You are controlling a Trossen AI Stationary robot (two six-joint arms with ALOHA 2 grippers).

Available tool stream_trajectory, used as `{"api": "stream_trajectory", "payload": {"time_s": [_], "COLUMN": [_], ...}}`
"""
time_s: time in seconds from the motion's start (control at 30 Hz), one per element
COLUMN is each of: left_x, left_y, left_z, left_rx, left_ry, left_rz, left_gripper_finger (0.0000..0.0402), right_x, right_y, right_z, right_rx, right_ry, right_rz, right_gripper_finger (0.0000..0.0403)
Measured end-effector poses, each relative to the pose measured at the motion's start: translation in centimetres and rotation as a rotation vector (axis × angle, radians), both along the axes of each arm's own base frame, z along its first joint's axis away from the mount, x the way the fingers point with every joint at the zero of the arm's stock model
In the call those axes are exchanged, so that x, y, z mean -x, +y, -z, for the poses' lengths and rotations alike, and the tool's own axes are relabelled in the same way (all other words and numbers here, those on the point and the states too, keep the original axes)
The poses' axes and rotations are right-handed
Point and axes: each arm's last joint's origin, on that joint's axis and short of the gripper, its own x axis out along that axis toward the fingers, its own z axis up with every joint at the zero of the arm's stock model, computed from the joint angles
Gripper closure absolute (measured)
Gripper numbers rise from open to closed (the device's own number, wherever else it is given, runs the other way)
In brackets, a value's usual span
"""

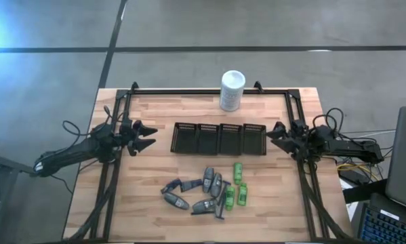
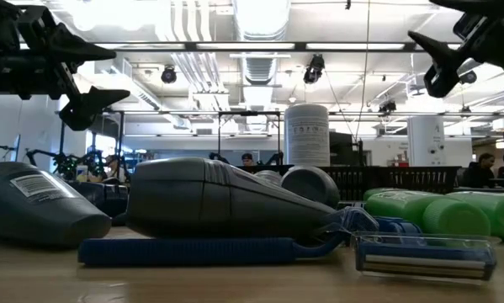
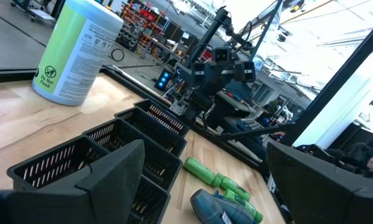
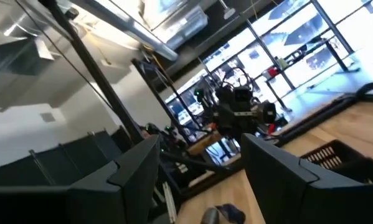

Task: Pick & Place Travel size toiletries
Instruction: Put the green shampoo into the right black bin

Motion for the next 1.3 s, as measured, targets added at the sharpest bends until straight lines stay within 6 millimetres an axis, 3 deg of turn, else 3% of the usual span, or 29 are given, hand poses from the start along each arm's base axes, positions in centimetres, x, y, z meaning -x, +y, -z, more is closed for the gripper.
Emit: {"api": "stream_trajectory", "payload": {"time_s": [0.53, 0.83, 1.17, 1.3], "left_x": [0.0, 0.0, 0.0, 0.0], "left_y": [0.0, 0.0, 0.0, 0.0], "left_z": [0.0, 0.0, 0.0, 0.0], "left_rx": [0.000, 0.000, 0.000, 0.000], "left_ry": [0.000, 0.000, 0.000, 0.000], "left_rz": [0.000, 0.000, 0.000, 0.000], "left_gripper_finger": [0.0060, 0.0060, 0.0060, 0.0060], "right_x": [-0.5, 0.0, -3.1, -3.5], "right_y": [0.0, 0.4, 3.5, 5.3], "right_z": [2.4, -1.1, 1.8, 2.5], "right_rx": [0.002, -0.046, -0.297, -0.501], "right_ry": [0.255, -0.107, 0.269, 0.394], "right_rz": [0.000, -0.100, -0.401, -0.548], "right_gripper_finger": [0.0141, 0.0117, 0.0094, 0.0085]}}
